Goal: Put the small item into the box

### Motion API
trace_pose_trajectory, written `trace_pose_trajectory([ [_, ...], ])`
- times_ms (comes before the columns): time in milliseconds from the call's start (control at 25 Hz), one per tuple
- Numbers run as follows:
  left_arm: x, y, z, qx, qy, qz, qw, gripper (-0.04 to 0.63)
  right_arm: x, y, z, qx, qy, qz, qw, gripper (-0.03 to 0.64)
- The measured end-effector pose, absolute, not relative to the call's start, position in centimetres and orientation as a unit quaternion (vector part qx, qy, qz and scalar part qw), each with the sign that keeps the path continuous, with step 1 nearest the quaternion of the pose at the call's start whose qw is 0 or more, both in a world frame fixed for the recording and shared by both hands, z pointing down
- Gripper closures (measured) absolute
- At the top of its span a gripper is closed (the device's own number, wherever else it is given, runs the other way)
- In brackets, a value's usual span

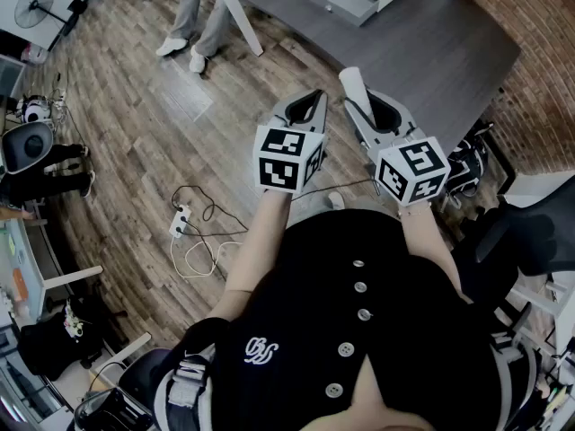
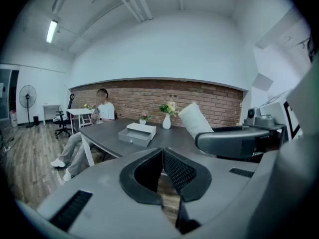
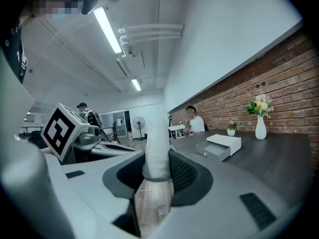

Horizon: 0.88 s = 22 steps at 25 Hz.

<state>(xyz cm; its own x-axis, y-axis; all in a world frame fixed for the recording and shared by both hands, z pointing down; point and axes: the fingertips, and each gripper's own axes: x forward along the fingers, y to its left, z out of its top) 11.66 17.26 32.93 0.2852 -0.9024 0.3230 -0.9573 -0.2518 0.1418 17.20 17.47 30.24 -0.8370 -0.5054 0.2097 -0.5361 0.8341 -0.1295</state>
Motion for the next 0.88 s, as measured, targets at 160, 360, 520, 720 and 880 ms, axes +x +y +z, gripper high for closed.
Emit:
trace_pose_trajectory([
  [160,11.5,16.8,33.5,0.786,-0.590,0.114,0.147,0.581,16.8,16.6,30.8,0.264,-0.956,0.099,0.086,0.486],
  [360,11.9,16.8,33.4,0.791,-0.585,0.100,0.150,0.581,16.7,16.6,31.1,0.258,-0.957,0.105,0.085,0.486],
  [520,11.7,16.6,33.1,0.789,-0.588,0.096,0.147,0.583,16.4,16.6,31.1,0.257,-0.956,0.113,0.080,0.486],
  [720,10.6,15.8,32.7,0.784,-0.600,0.070,0.144,0.581,16.0,15.8,30.7,0.247,-0.959,0.130,0.056,0.483],
  [880,10.0,14.8,33.3,0.774,-0.610,0.074,0.150,0.581,15.9,15.1,31.3,0.235,-0.960,0.138,0.060,0.482],
])
